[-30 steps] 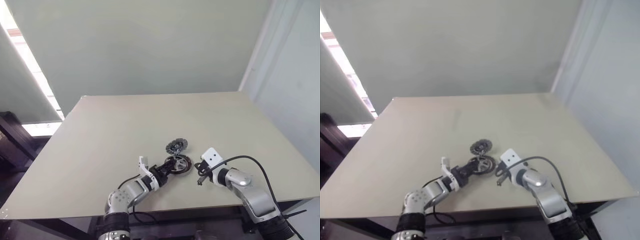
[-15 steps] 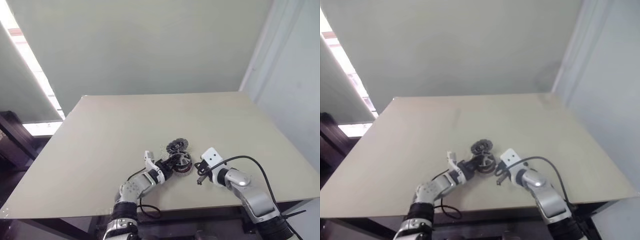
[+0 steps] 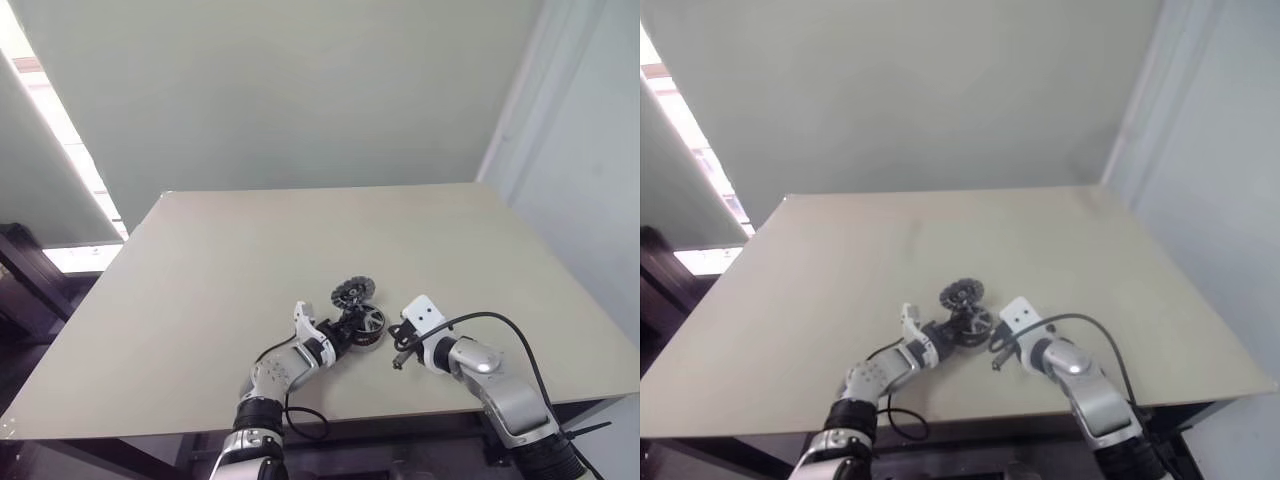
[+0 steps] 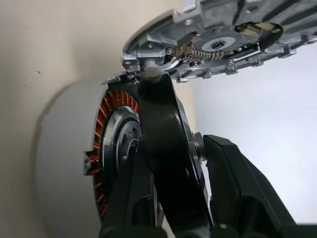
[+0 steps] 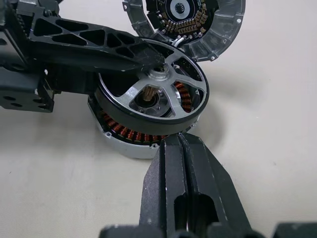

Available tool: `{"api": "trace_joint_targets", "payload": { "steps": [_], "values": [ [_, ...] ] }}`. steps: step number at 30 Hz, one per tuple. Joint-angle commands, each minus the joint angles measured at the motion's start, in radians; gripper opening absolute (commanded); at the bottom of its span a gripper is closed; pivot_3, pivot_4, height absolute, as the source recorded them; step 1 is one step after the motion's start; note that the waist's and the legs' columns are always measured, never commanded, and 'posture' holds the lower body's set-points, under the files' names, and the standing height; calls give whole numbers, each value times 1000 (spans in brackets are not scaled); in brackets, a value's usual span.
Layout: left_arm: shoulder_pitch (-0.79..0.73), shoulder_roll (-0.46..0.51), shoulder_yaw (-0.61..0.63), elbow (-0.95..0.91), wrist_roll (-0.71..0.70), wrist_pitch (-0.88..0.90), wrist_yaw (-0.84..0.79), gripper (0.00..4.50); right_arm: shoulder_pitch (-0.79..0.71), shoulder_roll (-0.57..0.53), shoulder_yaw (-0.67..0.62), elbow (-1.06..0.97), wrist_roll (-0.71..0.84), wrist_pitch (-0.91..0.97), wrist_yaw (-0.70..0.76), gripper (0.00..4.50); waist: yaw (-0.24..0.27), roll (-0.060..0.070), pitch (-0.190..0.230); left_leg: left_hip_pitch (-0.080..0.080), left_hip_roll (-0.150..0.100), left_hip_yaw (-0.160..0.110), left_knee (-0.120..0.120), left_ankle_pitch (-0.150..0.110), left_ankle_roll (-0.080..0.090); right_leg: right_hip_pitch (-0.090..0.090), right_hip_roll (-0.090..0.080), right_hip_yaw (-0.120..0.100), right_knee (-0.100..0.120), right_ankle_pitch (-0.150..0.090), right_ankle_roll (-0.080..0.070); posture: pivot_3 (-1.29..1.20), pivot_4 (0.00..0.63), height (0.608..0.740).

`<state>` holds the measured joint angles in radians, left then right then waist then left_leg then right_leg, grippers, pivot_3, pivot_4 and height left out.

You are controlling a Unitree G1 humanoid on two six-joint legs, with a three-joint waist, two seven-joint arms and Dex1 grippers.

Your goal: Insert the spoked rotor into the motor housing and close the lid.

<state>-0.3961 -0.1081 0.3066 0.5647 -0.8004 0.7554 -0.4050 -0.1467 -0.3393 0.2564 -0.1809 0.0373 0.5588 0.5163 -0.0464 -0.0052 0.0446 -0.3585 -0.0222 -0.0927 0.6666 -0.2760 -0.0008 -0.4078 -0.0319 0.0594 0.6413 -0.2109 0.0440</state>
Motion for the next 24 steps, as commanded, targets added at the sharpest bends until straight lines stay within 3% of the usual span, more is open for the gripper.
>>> {"api": "trace_joint_targets", "payload": {
  "steps": [1, 4, 14, 24],
  "values": [
    [-27, 1, 16, -1, 9, -24, 2, 1045, -13, 2, -19, -44, 6, -6, -10, 0, 0, 0, 0, 0, 0, 0, 0, 0, 0, 0, 0, 0, 0, 0, 0, 0, 0, 740],
    [-34, -4, 17, 15, 24, -37, 9, 1045, -15, 4, -21, -42, 5, -8, -13, 0, 0, 0, 0, 0, 0, 0, 0, 0, 0, 0, 0, 0, 0, 0, 0, 0, 0, 740],
    [-37, -1, 9, 9, 41, -24, 14, 4351, -12, 4, -22, -37, 6, -12, -25, 0, 0, 0, 0, 2, 0, 0, 0, 0, 0, 2, 0, 0, 0, 0, 0, 0, 0, 740],
    [17, 28, -21, -311, 1, 146, 146, 4470, -21, 12, -19, -12, 6, -25, -24, 0, -3, 0, 0, 1, 0, 0, 0, 0, 0, 0, 0, 0, 0, 0, 0, 0, 0, 740]
  ]
}}
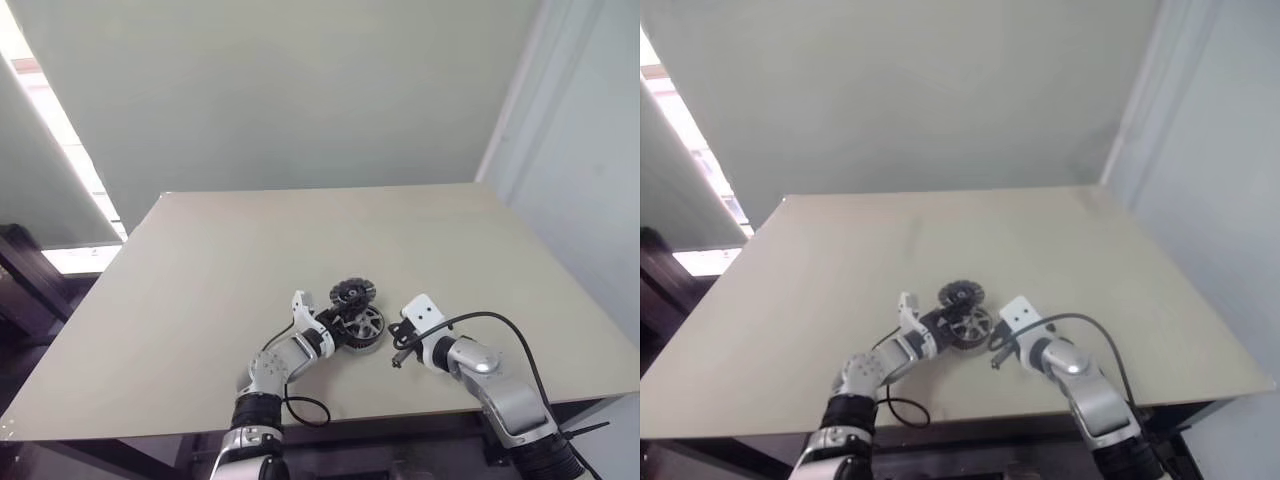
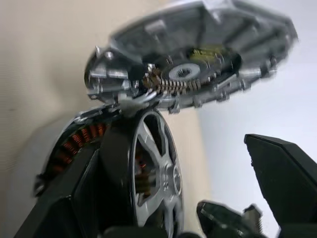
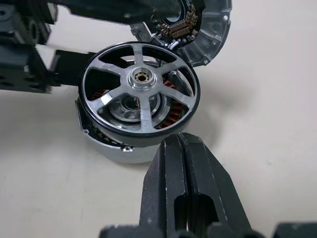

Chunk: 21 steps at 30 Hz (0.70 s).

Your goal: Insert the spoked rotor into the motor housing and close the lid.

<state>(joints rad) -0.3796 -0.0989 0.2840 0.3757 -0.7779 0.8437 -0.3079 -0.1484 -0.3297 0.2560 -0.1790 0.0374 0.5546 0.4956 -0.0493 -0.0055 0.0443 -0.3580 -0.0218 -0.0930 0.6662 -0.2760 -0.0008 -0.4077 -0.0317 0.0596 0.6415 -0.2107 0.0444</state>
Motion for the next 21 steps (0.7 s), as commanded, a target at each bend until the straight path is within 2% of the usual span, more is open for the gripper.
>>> {"api": "trace_joint_targets", "payload": {
  "steps": [1, 7, 12, 16, 21],
  "values": [
    [1, 25, 7, -162, -35, 83, 69, 4470, -19, 2, -19, -12, 5, -23, -2, 0, 1, 0, 0, 0, 0, 0, 0, 0, 0, 0, 0, 0, 0, 0, 0, 0, 0, 740],
    [-12, 111, 17, -373, -91, 211, 128, 4470, -26, 9, -10, 11, 6, -37, 4, 0, 1, 0, 0, 0, 0, 0, 0, 0, 0, 0, 0, 0, 0, 0, 0, 0, 0, 740],
    [13, 267, -50, -464, -70, 257, 33, 4470, -40, 16, -6, 30, 5, -47, 10, 0, 0, 0, 0, 0, 0, 0, -1, 0, 0, 0, 0, 0, 0, 0, 0, 0, 0, 740],
    [32, 296, -31, -441, -75, 240, 6, 4470, -46, 21, -2, 41, 3, -54, 14, 0, 1, 0, 0, 0, 0, 0, -1, 0, 0, 0, 0, 0, 0, 0, 0, 0, 0, 740],
    [42, 269, -12, -419, -79, 218, 12, 4470, -50, 23, 2, 46, 1, -61, 20, 0, 1, 0, 0, 0, 0, 0, -1, 0, 0, 0, 0, 0, 0, 0, 0, 0, 0, 740]
  ]
}}
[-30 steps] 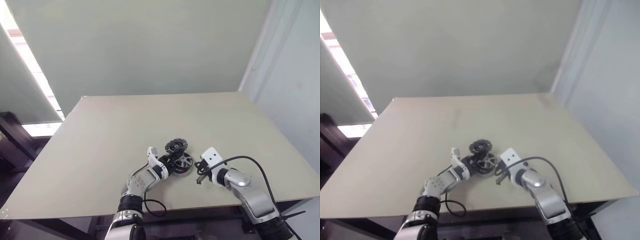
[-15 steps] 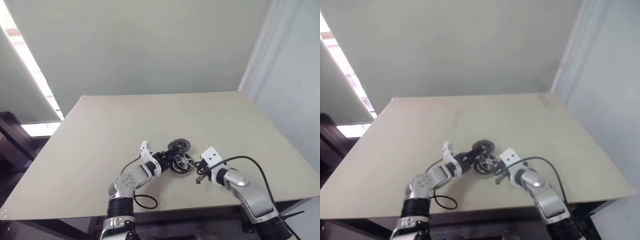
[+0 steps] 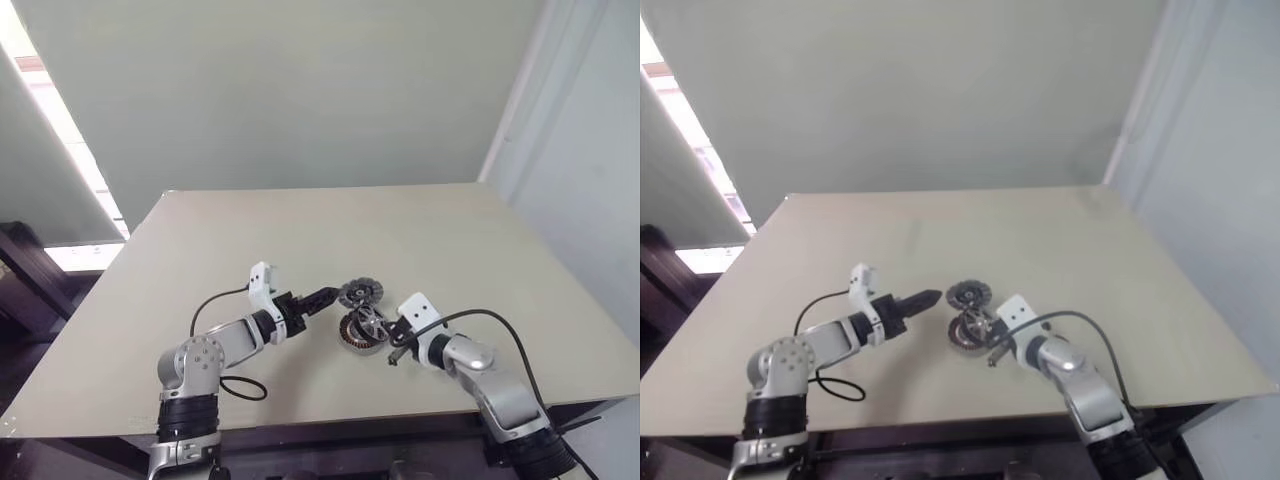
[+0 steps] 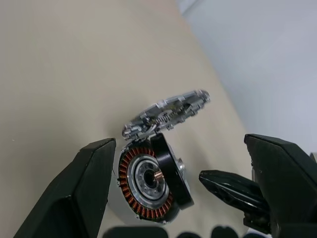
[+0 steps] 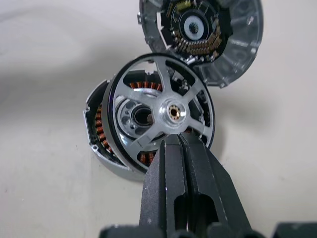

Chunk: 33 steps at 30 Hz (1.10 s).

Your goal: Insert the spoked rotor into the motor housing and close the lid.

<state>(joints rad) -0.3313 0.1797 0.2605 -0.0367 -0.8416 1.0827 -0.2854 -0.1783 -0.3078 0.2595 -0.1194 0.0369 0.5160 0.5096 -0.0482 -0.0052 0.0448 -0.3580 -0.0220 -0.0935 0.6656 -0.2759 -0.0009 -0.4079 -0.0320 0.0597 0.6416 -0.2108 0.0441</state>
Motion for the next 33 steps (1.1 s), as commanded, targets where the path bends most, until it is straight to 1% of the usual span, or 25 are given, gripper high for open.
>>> {"api": "trace_joint_targets", "payload": {
  "steps": [1, 11, 15, 21, 28, 33],
  "values": [
    [1, -13, 6, -3, -14, -20, -15, 4470, -21, 1, -1, -17, 2, -21, 8, 0, 0, 0, 0, 0, 0, 0, 0, 0, 0, 0, 0, 0, 0, 0, 0, 0, 0, 740],
    [47, -33, -21, 45, 11, -44, -52, 4470, -16, -15, -12, -46, 2, -14, 18, 0, 0, 0, 0, 0, 0, 1, 0, 0, 0, 0, 0, 0, 0, 0, 0, 0, 0, 740],
    [41, -43, -8, 63, -10, -30, -56, 4470, -13, -16, -11, -48, 1, -14, 17, 0, 0, 0, 0, 0, 0, 0, 0, 0, 0, 0, 0, 0, 0, 0, 0, 0, 0, 740],
    [33, -123, 0, 99, -34, 4, -17, 4470, -14, -16, -8, -47, 1, -14, 13, 0, 0, 0, 0, 0, 0, 1, 0, 0, 0, 0, 0, 0, 0, 0, 0, 0, 0, 740],
    [6, -209, -52, 162, 35, -41, 11, 4470, -9, -16, -13, -50, 2, -13, 8, 0, 0, 0, 0, 0, 0, 1, 0, 0, 0, 0, 0, 0, 0, 0, 0, 0, 0, 740],
    [-30, -237, -61, 247, 92, -92, 35, 4470, 0, -15, -15, -57, 4, -10, 1, 0, -1, 0, 0, 0, 0, 1, 0, 0, 0, 0, 0, 0, 0, 0, 0, 0, 0, 740]
  ]
}}
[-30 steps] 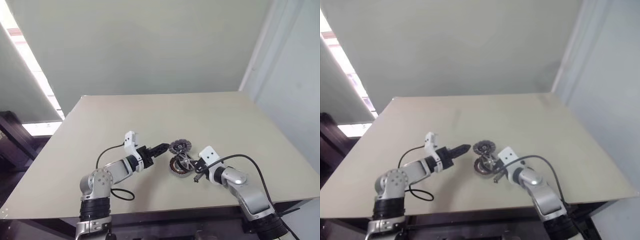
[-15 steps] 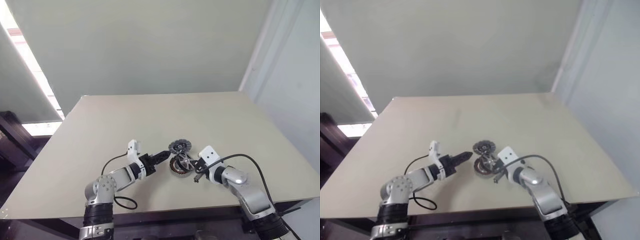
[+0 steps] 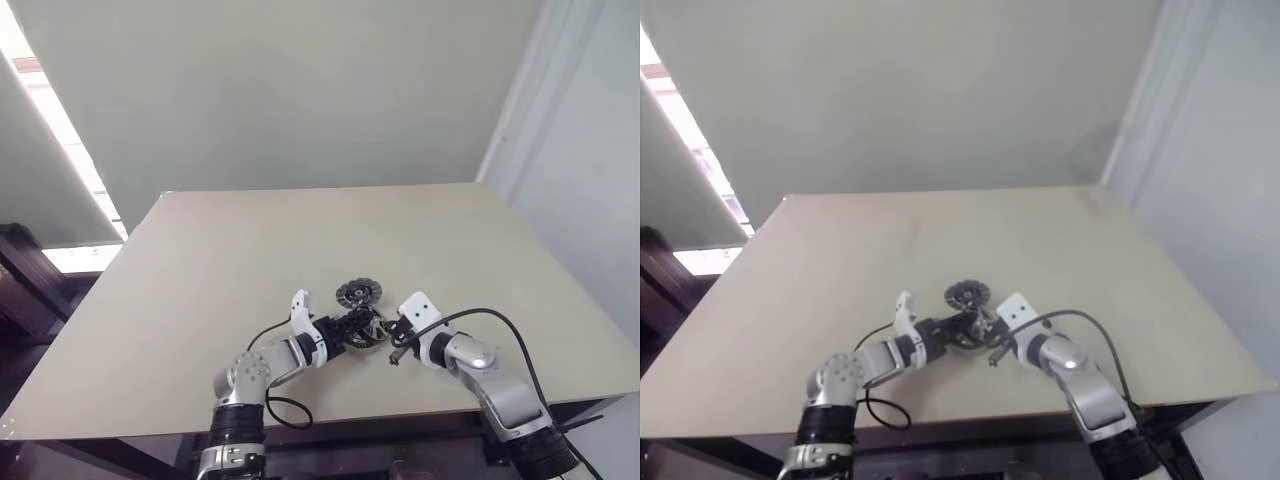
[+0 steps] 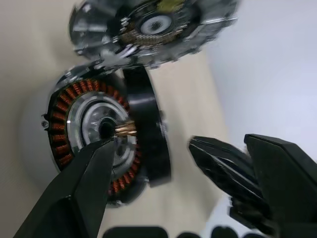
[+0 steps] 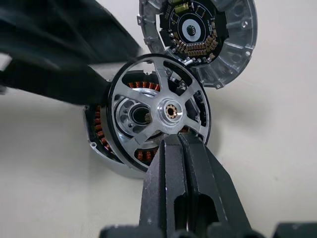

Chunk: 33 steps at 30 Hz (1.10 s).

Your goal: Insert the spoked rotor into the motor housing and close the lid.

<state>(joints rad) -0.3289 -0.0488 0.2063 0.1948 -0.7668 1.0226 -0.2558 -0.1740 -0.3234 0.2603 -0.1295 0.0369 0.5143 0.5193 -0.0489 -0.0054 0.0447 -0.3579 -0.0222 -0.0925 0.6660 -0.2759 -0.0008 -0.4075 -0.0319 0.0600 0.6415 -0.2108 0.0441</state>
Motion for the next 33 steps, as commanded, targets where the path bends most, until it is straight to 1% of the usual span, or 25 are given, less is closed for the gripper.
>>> {"api": "trace_joint_targets", "payload": {
  "steps": [1, 2, 4, 10, 11, 12, 13, 19, 24, 27, 33],
  "values": [
    [-37, -15, -7, 27, 24, -37, 9, 4470, -3, 2, -17, -49, 4, -7, -10, 0, 0, 0, 0, 0, 0, 0, 0, 0, 0, 0, 0, 0, 0, 0, 0, 0, 0, 740],
    [-39, -20, -8, 35, 29, -43, 9, 4061, -1, 2, -17, -51, 4, -6, -12, 0, 1, 0, 0, 0, 0, 0, 0, 0, 0, 0, 0, 0, 0, 0, 0, 0, 0, 740],
    [-42, -25, -12, 43, 39, -49, 9, 3582, 2, 4, -19, -54, 4, -5, -13, 0, 1, 0, 0, 0, 0, 0, 0, 0, 0, 0, 0, 0, 0, 0, 0, 0, 0, 740],
    [-45, -30, -8, 39, 48, -42, 9, 1297, 12, 3, -22, -59, 6, -5, -19, 0, 0, 0, 0, 0, 0, 0, 0, 0, 0, 0, 0, 0, 0, 0, 0, 0, 0, 740],
    [-46, -29, -6, 38, 47, -40, 9, 1018, 13, 3, -22, -59, 6, -5, -19, 0, 0, 0, 0, 0, 0, 0, 0, 0, 0, 0, 0, 0, 0, 0, 0, 0, 0, 740],
    [-46, -28, -4, 37, 46, -38, 8, 602, 13, 3, -21, -60, 7, -5, -20, 0, 0, 0, 0, 0, 0, 0, 0, 0, 0, 0, 0, 0, 0, 0, 0, 0, 0, 740],
    [-46, -27, -2, 35, 44, -36, 7, 309, 13, 4, -21, -59, 7, -5, -21, 0, 0, 0, 0, 0, 0, 0, 0, 0, 0, 0, 0, 0, 0, 0, 0, 0, 0, 740],
    [-41, -25, 26, -8, 18, -14, 19, 278, 8, 8, -18, -49, 8, -7, -20, 0, 0, 0, 0, 0, 0, 0, 0, 0, 0, 0, 0, 0, 0, 0, 0, 0, 0, 740],
    [-31, -17, 74, -53, -30, 25, 33, 278, 7, 7, -17, -45, 8, -9, -17, 0, -1, 0, 0, 0, 0, 0, 0, 0, 0, -1, 0, 0, 0, 0, 0, 0, 0, 740],
    [-27, -8, 98, -38, -33, 25, 46, 278, 2, 10, -13, -39, 7, -11, -15, 0, -1, 0, 0, 0, 0, 0, 0, 0, 0, 0, 0, 0, 0, 0, 0, 0, 0, 740],
    [-21, -19, 94, -19, -27, 18, 54, 278, -2, 10, -12, -35, 6, -12, -11, 0, 0, 0, 0, 0, 0, 0, 0, 0, 0, 0, 0, 0, 0, 0, 0, 0, 0, 740]
  ]
}}
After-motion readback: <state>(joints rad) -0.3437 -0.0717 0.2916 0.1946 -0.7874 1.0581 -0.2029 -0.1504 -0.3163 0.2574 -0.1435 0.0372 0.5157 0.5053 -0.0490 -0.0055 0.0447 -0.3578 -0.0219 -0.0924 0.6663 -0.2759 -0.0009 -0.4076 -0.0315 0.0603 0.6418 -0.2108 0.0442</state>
